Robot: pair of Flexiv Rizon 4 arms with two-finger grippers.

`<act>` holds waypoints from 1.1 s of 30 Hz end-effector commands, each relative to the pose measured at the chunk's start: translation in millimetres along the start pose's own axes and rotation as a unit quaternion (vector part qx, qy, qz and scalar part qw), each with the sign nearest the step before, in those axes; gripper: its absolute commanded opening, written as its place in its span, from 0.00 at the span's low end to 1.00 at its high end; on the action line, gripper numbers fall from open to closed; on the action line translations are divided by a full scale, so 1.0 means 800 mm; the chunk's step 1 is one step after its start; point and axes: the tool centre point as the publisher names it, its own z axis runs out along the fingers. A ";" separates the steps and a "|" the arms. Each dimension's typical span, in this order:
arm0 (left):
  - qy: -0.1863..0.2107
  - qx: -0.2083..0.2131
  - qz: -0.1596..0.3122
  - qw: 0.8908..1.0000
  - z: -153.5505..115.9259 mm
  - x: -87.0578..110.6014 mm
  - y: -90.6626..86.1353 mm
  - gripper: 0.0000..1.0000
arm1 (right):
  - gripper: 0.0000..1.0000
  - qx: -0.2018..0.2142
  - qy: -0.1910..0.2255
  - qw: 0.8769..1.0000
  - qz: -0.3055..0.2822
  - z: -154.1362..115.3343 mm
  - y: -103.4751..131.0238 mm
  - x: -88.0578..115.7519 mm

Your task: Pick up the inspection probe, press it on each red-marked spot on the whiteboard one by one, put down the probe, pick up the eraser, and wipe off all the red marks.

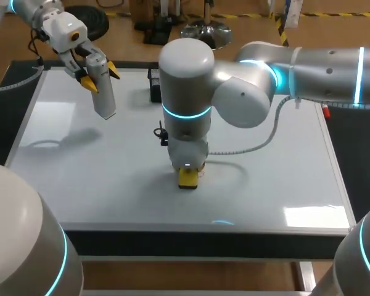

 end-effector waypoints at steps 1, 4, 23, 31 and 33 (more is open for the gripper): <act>0.001 0.000 0.000 1.000 -0.001 -0.001 -0.001 0.00 | 0.00 -0.001 0.000 1.000 0.004 0.004 -0.002 0.019; 0.001 0.000 0.000 1.000 -0.001 -0.001 -0.001 0.00 | 0.00 -0.002 0.004 1.000 0.015 0.006 -0.002 0.034; 0.001 0.000 0.000 1.000 -0.001 -0.001 -0.001 0.00 | 0.00 0.000 0.024 0.998 0.061 0.005 -0.016 0.097; 0.001 0.000 0.000 1.000 -0.001 -0.001 -0.001 0.00 | 0.00 0.007 0.010 0.999 0.039 -0.030 -0.023 0.098; 0.001 0.000 0.000 1.000 -0.001 -0.001 -0.001 0.00 | 0.00 0.009 0.004 0.999 0.035 -0.039 -0.031 0.100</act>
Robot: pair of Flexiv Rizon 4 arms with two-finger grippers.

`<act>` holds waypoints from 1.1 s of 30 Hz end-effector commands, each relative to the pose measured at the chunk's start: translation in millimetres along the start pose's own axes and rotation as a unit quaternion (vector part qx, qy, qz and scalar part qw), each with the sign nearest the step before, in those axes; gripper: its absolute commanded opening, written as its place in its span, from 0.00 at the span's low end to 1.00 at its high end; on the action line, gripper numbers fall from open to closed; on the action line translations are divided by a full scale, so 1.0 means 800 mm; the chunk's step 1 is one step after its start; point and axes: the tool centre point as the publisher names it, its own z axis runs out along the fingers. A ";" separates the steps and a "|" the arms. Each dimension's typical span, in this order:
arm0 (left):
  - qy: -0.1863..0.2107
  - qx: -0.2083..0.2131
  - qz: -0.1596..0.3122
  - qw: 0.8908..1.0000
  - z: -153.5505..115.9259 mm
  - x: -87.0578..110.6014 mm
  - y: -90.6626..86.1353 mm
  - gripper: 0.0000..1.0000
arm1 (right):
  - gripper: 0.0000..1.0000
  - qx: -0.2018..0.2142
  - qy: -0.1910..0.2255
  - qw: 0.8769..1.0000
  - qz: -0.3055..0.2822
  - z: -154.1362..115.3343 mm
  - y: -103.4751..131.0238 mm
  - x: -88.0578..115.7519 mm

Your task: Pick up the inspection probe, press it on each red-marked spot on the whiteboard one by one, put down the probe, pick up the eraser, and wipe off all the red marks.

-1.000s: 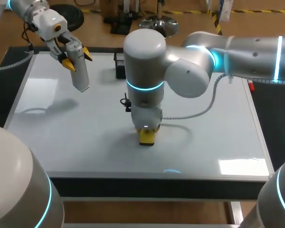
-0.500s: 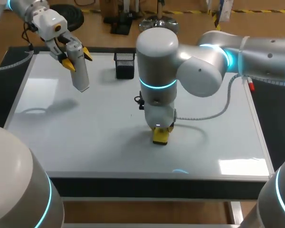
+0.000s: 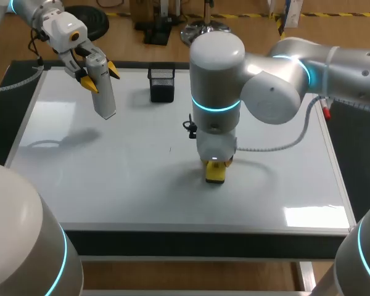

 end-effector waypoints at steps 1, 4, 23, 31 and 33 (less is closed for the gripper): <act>0.001 0.000 0.000 1.000 -0.001 0.000 -0.001 0.00 | 0.00 0.000 -0.014 1.000 -0.006 -0.027 -0.014 0.016; 0.001 0.000 0.000 1.000 -0.001 0.000 -0.001 0.00 | 0.00 0.005 -0.014 1.000 -0.010 -0.041 -0.030 0.019; 0.001 0.000 0.000 1.000 -0.001 0.000 -0.001 0.00 | 0.00 0.011 -0.014 0.999 -0.029 -0.065 -0.057 0.019; 0.001 0.000 0.000 1.000 -0.001 0.000 -0.001 0.00 | 0.00 0.011 -0.014 0.999 -0.029 -0.065 -0.057 0.019; 0.001 0.000 0.000 1.000 -0.001 0.000 -0.001 0.00 | 0.00 0.010 -0.014 0.999 -0.035 -0.064 -0.070 0.017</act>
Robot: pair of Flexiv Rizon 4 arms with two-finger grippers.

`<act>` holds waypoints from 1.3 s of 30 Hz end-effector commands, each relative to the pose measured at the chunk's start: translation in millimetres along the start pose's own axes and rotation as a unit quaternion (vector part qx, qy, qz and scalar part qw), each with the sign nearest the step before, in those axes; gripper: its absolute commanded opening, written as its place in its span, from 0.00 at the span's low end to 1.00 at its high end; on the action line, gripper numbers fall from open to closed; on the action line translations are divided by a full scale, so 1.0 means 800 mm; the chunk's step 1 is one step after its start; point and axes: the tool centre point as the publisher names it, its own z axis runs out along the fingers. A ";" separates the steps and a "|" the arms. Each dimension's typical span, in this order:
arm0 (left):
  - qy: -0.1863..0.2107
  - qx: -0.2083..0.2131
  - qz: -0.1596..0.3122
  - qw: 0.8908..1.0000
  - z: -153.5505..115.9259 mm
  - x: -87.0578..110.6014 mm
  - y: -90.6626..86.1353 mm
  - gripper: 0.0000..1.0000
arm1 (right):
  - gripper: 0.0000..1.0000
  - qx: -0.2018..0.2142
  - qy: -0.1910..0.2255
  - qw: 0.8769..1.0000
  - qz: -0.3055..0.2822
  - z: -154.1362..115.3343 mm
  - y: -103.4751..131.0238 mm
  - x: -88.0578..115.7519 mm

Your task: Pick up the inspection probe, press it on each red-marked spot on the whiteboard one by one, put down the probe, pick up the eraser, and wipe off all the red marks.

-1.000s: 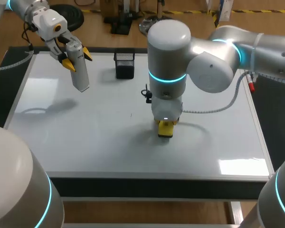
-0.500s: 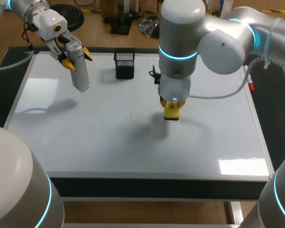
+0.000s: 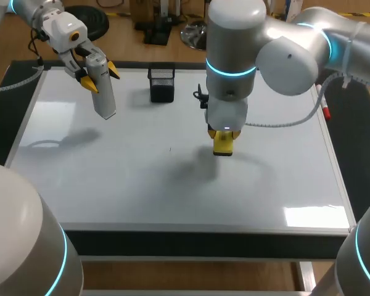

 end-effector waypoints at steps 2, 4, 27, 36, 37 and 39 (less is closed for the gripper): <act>0.001 0.000 0.000 1.000 -0.001 0.000 -0.001 0.00 | 0.00 -0.004 -0.012 1.000 -0.012 -0.001 -0.029 -0.002; 0.001 0.000 0.000 1.000 -0.001 0.000 -0.001 0.00 | 0.00 -0.005 -0.022 1.000 -0.018 0.000 -0.048 -0.002; 0.001 0.000 0.000 1.000 -0.001 0.000 -0.001 0.00 | 0.00 -0.010 -0.009 0.999 -0.036 0.045 -0.223 -0.030; 0.001 0.000 0.000 1.000 -0.001 0.000 -0.001 0.00 | 0.00 -0.010 -0.012 0.999 -0.032 0.053 -0.255 -0.047; 0.001 0.000 0.000 1.000 -0.001 0.000 -0.001 0.00 | 0.00 -0.011 -0.013 0.999 -0.032 0.054 -0.257 -0.049; 0.001 0.000 0.000 1.000 -0.001 0.000 -0.001 0.00 | 0.00 -0.012 -0.013 0.999 -0.033 0.056 -0.260 -0.053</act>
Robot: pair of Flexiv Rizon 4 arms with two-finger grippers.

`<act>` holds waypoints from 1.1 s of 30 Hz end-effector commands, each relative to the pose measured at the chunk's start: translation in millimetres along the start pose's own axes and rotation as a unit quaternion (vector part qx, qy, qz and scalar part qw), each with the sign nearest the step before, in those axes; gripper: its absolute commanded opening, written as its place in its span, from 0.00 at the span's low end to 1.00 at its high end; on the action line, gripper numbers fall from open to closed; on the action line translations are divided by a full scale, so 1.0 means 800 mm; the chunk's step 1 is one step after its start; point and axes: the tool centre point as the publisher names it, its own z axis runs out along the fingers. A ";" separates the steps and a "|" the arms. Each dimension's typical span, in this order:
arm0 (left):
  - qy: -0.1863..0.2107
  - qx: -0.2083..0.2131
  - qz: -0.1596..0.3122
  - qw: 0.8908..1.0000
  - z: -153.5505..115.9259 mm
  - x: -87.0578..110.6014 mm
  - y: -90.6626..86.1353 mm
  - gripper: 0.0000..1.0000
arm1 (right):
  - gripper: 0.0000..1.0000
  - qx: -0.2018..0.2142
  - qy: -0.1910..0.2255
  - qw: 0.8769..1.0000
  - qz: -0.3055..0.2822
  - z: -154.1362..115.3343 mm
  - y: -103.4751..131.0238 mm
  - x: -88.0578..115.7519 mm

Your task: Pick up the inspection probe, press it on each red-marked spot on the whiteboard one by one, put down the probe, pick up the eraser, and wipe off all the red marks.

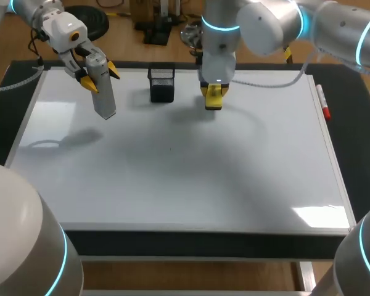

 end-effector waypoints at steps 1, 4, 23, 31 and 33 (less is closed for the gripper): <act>0.001 0.000 0.000 1.000 -0.001 0.000 -0.001 0.00 | 0.00 -0.015 0.006 1.000 -0.001 0.009 -0.016 -0.011; 0.001 0.000 0.000 1.000 -0.001 0.000 -0.001 0.00 | 0.00 -0.015 0.008 1.000 0.000 0.012 -0.020 -0.012; 0.001 0.000 0.000 1.000 -0.001 0.000 -0.001 0.00 | 0.00 -0.020 0.020 1.000 0.002 0.031 -0.029 -0.010; 0.001 0.000 0.000 1.000 -0.001 0.000 -0.001 0.00 | 0.00 -0.023 0.024 0.999 0.002 0.041 -0.032 -0.007; 0.001 0.000 0.000 1.000 -0.001 0.000 -0.001 0.00 | 0.02 -0.024 0.025 0.999 -0.002 0.041 -0.031 -0.008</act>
